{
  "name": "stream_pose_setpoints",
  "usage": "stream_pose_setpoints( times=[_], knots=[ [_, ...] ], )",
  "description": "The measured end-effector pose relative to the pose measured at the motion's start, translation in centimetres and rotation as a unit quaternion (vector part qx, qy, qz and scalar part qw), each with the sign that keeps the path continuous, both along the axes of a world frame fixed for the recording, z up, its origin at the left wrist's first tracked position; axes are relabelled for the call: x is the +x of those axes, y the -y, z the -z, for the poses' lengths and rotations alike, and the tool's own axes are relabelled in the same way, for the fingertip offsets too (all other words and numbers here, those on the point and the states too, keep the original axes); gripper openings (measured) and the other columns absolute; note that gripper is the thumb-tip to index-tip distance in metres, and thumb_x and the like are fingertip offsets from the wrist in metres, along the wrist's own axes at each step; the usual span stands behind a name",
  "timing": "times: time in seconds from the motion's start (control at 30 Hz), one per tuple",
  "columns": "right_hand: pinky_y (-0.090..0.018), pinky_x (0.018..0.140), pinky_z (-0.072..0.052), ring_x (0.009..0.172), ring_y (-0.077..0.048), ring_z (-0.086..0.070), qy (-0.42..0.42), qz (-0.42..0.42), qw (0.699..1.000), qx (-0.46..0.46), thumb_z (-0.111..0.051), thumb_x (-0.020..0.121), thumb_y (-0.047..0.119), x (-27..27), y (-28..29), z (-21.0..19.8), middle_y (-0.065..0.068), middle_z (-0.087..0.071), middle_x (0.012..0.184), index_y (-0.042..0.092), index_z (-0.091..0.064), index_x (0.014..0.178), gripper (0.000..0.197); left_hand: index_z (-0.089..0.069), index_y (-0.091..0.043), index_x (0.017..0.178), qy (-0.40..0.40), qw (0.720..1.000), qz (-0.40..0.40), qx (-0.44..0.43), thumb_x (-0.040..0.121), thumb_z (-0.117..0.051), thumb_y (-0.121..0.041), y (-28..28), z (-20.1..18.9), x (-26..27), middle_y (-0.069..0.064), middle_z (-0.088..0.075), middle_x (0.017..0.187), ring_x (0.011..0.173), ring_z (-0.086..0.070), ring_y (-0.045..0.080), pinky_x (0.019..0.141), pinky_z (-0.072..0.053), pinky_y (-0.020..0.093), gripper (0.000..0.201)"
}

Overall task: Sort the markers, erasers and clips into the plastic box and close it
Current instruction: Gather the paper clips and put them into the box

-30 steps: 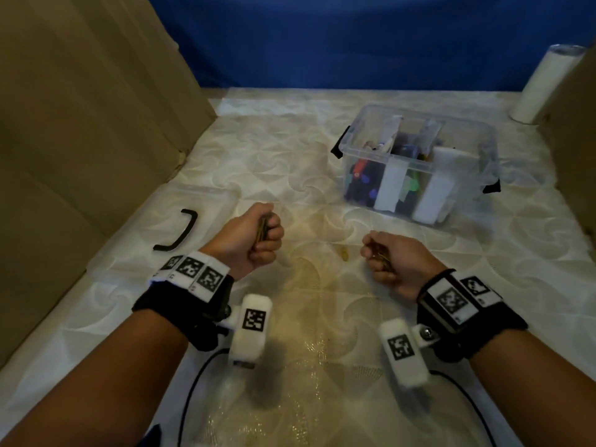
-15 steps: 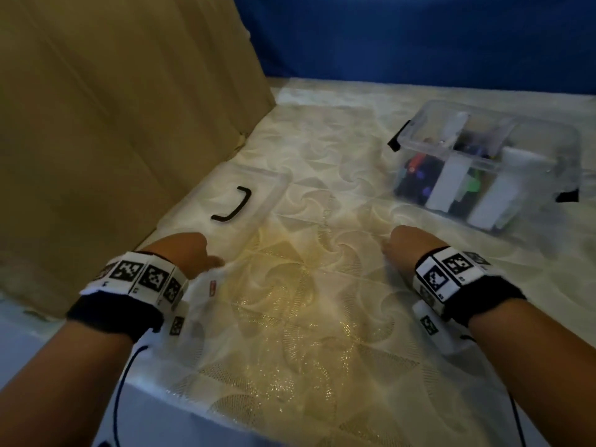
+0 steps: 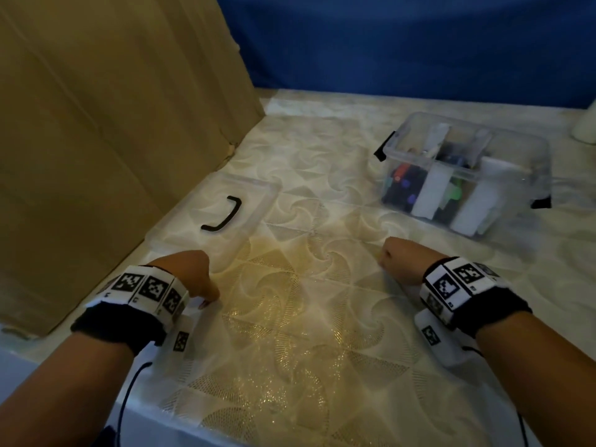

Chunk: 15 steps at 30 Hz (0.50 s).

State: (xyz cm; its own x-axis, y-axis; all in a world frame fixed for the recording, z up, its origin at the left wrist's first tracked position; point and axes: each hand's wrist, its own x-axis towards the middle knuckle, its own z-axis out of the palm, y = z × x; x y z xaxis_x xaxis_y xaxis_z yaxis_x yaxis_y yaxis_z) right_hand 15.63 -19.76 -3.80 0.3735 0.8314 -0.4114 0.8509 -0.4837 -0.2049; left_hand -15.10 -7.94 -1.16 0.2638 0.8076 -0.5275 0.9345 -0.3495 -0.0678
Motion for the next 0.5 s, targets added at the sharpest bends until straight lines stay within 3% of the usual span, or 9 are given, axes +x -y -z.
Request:
stream_pose_setpoints(
  times=[0.07,0.17,0.23,0.3,0.37,0.43,0.5],
  knots=[
    [-0.021,0.059,-0.036,0.086,-0.021,-0.052,-0.007,-0.017,1.0,-0.009,-0.04,0.098,0.01,-0.1,0.3,0.0,-0.016,-0.064,0.114,-0.001,-0.058,0.109,0.024,-0.046,-0.017,0.047,-0.004,1.0,0.021,-0.015,0.067,-0.065,-0.029,-0.1,0.0,0.3,-0.002,-0.041,0.054,0.055,-0.039,0.015,0.052,-0.033,0.023,0.03],
    [-0.022,0.059,-0.036,0.081,-0.021,-0.053,-0.006,-0.04,0.999,-0.011,-0.039,0.097,0.011,0.3,0.8,-1.7,-0.014,-0.066,0.103,0.006,-0.056,0.091,0.018,-0.05,-0.018,0.05,0.023,0.998,0.051,-0.035,0.071,-0.063,-0.033,-0.2,-0.7,1.3,-0.002,-0.043,0.056,0.055,-0.038,0.015,0.055,-0.035,0.025,0.029],
    [-0.025,0.063,-0.037,0.077,-0.021,-0.053,-0.018,-0.003,0.998,0.062,-0.039,0.096,0.01,1.7,1.2,-4.4,-0.01,-0.06,0.09,0.009,-0.054,0.085,0.019,-0.061,-0.016,0.062,0.087,0.991,0.084,-0.053,0.079,-0.064,-0.031,-0.2,-2.0,3.0,0.001,-0.057,0.065,0.06,-0.047,0.015,0.059,-0.041,0.03,0.023],
    [-0.031,0.074,-0.038,0.09,-0.029,-0.057,0.011,0.075,0.976,0.205,-0.039,0.096,0.01,4.1,1.3,-8.4,-0.014,-0.056,0.094,0.005,-0.053,0.095,0.014,-0.069,-0.015,0.074,0.172,0.977,0.115,-0.059,0.083,-0.065,-0.031,-0.1,-3.6,4.9,-0.001,-0.067,0.077,0.07,-0.056,0.013,0.068,-0.048,0.031,0.019],
    [-0.041,0.081,-0.042,0.102,-0.04,-0.058,0.093,0.165,0.931,0.313,-0.04,0.096,0.009,7.2,1.1,-11.9,-0.026,-0.058,0.104,-0.002,-0.049,0.111,0.021,-0.069,-0.019,0.075,0.243,0.958,0.142,-0.062,0.086,-0.064,-0.03,0.3,-4.9,6.9,-0.008,-0.065,0.075,0.07,-0.057,0.008,0.067,-0.045,0.022,0.017],
    [-0.047,0.087,-0.044,0.108,-0.046,-0.055,0.135,0.22,0.92,0.293,-0.043,0.094,0.007,9.8,0.4,-13.7,-0.034,-0.056,0.115,-0.007,-0.045,0.12,0.029,-0.068,-0.017,0.077,0.295,0.939,0.167,-0.064,0.087,-0.063,-0.029,0.7,-5.5,8.8,-0.009,-0.064,0.075,0.069,-0.058,0.007,0.066,-0.044,0.02,0.017],
    [-0.049,0.093,-0.043,0.115,-0.046,-0.052,0.149,0.232,0.939,0.206,-0.043,0.095,0.008,11.6,-0.5,-14.1,-0.034,-0.052,0.125,-0.01,-0.044,0.123,0.033,-0.069,-0.015,0.082,0.341,0.92,0.183,-0.059,0.087,-0.062,-0.029,1.0,-5.7,10.6,-0.005,-0.067,0.081,0.07,-0.059,0.008,0.066,-0.045,0.021,0.016]
  ],
)
